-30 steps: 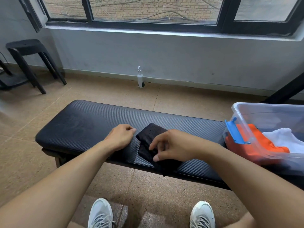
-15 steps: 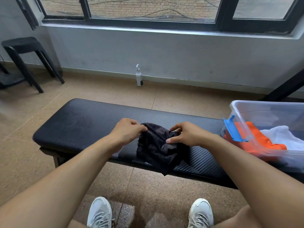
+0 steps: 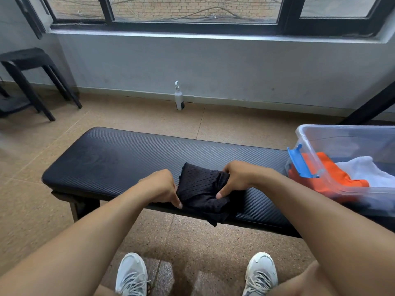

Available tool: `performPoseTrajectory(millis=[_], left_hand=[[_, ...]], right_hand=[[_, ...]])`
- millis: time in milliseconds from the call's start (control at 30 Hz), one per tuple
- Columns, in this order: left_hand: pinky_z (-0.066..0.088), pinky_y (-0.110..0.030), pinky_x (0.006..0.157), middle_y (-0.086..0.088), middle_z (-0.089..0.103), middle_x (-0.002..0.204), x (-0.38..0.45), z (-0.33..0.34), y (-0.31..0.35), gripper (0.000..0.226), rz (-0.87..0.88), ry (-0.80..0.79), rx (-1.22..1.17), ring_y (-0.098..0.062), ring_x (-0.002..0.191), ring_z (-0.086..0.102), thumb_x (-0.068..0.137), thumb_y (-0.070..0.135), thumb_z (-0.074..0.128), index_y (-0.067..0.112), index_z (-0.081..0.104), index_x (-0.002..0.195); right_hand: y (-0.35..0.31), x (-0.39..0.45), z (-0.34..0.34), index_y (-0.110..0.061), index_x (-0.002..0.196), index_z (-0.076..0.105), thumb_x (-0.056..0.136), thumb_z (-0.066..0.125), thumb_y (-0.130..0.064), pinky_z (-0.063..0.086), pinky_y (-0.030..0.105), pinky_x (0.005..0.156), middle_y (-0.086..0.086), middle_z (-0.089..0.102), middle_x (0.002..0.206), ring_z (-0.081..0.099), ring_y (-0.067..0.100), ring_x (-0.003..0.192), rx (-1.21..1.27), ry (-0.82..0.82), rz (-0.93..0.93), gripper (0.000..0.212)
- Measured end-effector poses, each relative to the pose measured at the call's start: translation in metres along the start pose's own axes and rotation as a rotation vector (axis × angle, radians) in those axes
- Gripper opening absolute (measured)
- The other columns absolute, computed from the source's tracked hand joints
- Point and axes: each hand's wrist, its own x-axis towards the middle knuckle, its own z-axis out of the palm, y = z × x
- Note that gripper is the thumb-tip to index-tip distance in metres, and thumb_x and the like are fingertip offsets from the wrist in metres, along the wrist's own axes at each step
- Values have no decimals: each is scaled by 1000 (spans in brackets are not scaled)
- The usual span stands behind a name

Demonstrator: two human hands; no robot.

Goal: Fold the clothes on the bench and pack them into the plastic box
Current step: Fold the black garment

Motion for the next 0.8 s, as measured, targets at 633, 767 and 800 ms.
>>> performPoseTrajectory(millis=[633, 767, 800], left_hand=[[50, -17, 78, 9, 76, 94, -23, -12, 35, 25, 577, 83, -384, 0, 89, 69, 80, 26, 84, 29, 71, 101], [48, -12, 81, 15, 74, 103, -31, -17, 38, 31, 611, 36, -460, 2, 97, 68, 86, 18, 77, 36, 67, 110], [50, -16, 87, 13, 74, 106, -33, -18, 37, 33, 613, -1, -487, -1, 101, 68, 87, 18, 76, 35, 67, 114]], right_hand=[[5, -49, -35, -29, 103, 66, 68, 88, -12, 60, 33, 77, -5, 72, 92, 70, 11, 84, 295, 216, -441, 45], [18, -52, -35, -28, 100, 66, 66, 89, -13, 59, 46, 88, -1, 74, 96, 72, 18, 93, 375, 164, -438, 43], [18, -54, -34, -28, 100, 67, 67, 88, -12, 58, 47, 90, -1, 75, 98, 72, 19, 95, 395, 142, -437, 42]])
